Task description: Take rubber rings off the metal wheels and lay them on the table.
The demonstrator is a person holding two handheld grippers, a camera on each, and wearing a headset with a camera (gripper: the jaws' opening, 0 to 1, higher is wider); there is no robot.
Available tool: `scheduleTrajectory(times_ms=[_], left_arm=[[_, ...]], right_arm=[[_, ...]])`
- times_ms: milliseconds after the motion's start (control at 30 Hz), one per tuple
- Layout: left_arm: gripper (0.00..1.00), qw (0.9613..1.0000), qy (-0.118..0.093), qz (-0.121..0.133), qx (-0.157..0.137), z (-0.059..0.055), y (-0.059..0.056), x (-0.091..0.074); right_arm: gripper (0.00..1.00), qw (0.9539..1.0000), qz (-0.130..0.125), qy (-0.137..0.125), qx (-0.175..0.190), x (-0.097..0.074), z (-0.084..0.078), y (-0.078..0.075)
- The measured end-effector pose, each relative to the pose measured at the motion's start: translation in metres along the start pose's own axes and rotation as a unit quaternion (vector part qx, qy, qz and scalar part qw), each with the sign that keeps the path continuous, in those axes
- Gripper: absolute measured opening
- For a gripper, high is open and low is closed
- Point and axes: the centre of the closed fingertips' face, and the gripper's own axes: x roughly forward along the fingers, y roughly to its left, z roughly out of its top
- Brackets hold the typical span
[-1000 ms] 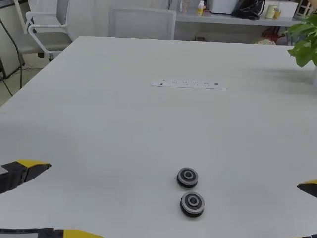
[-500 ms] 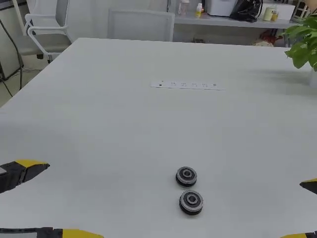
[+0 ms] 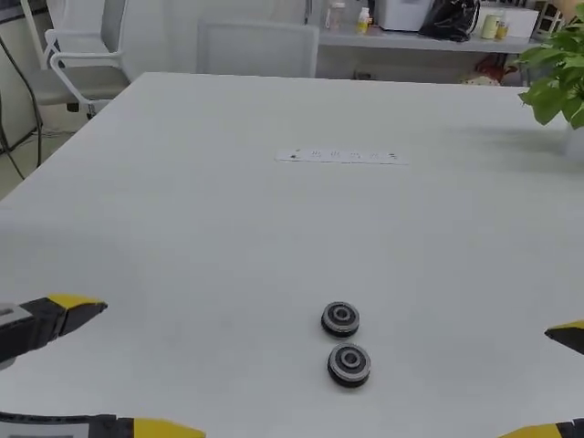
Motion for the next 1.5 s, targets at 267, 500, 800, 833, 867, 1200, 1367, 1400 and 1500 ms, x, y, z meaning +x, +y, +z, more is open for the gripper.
scheduleTrajectory(times_ms=[267,500,800,833,867,1200,1367,1400,1500], left_arm=[[0.97,1.0,0.0,-0.008,0.004,0.002,-0.006,0.001],[0.97,0.9999,0.008,-0.01,0.008,0.001,-0.005,0.001],[0.97,1.0,0.001,0.0,0.003,0.004,0.004,-0.004],[0.97,1.0,0.001,0.001,0.003,0.005,0.005,-0.005],[0.97,1.0,0.0,0.002,0.003,0.005,0.006,-0.005],[0.96,0.9999,-0.006,0.006,0.006,0.012,0.011,-0.01],[0.95,0.9997,0.001,0.011,0.024,0.018,0.016,-0.013],[0.95,0.9995,0.0,0.012,0.027,0.021,0.018,-0.014],[0.95,0.9994,-0.005,0.015,0.03,0.027,0.021,-0.015]], right_arm=[[0.99,1.0,0.0,-0.004,0.001,-0.002,0.002,-0.001],[0.99,0.9999,-0.002,-0.01,0.006,-0.004,0.004,-0.001],[0.96,1.0,0.004,-0.002,0.003,0.003,0.006,-0.004],[0.96,1.0,0.006,-0.002,0.002,0.004,0.008,-0.004],[0.96,1.0,0.007,-0.002,0.0,0.005,0.008,-0.004],[0.96,0.9999,0.009,-0.012,-0.009,0.005,0.021,-0.01],[0.95,0.9996,0.003,-0.004,-0.027,-0.001,0.027,-0.018],[0.95,0.9995,0.0,-0.005,-0.03,-0.003,0.03,-0.02],[0.95,0.9992,-0.006,-0.007,-0.038,-0.007,0.036,-0.025]])
